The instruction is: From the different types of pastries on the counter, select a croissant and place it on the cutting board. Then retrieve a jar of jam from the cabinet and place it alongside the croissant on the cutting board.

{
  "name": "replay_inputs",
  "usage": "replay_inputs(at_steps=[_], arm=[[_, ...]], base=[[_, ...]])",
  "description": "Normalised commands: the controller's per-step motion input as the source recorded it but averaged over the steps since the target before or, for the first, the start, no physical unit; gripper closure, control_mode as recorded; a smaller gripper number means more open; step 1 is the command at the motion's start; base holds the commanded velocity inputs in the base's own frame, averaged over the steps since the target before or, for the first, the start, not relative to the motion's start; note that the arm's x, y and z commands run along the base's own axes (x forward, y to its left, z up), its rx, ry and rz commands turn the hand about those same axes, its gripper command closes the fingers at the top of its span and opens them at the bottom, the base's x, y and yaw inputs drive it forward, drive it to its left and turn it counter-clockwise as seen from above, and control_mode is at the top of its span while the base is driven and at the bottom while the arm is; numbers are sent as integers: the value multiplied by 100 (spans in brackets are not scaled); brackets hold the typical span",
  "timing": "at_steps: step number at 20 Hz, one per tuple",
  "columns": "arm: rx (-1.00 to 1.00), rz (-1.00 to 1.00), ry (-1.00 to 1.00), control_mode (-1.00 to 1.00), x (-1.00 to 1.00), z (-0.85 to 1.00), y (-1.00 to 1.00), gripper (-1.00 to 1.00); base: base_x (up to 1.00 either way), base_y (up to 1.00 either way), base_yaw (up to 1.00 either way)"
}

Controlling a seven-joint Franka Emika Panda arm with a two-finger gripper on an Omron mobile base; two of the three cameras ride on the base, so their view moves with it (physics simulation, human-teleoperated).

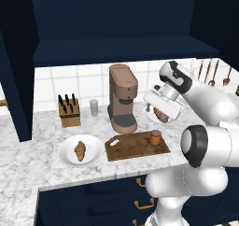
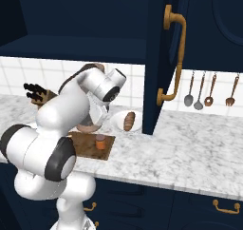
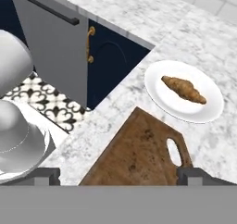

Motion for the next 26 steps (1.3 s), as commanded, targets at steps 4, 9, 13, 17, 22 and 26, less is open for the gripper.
replay_inputs(at_steps=[4, 9, 13, 17, 22, 26], arm=[[-9, 6, -12, -100, -27, 19, 9, -100], [-11, 11, -11, -100, -33, 8, 52, -100], [-8, 16, -1, -100, -28, 0, 64, -100], [-8, 24, -3, -100, -35, 0, 52, -100], [-8, 35, -5, -100, -12, 0, 65, -100], [-6, 37, -2, -100, -5, 0, 84, -100]], base=[[0, 0, 0], [0, 0, 0], [0, 0, 0], [0, 0, 0], [0, 0, 0], [0, 0, 0]])
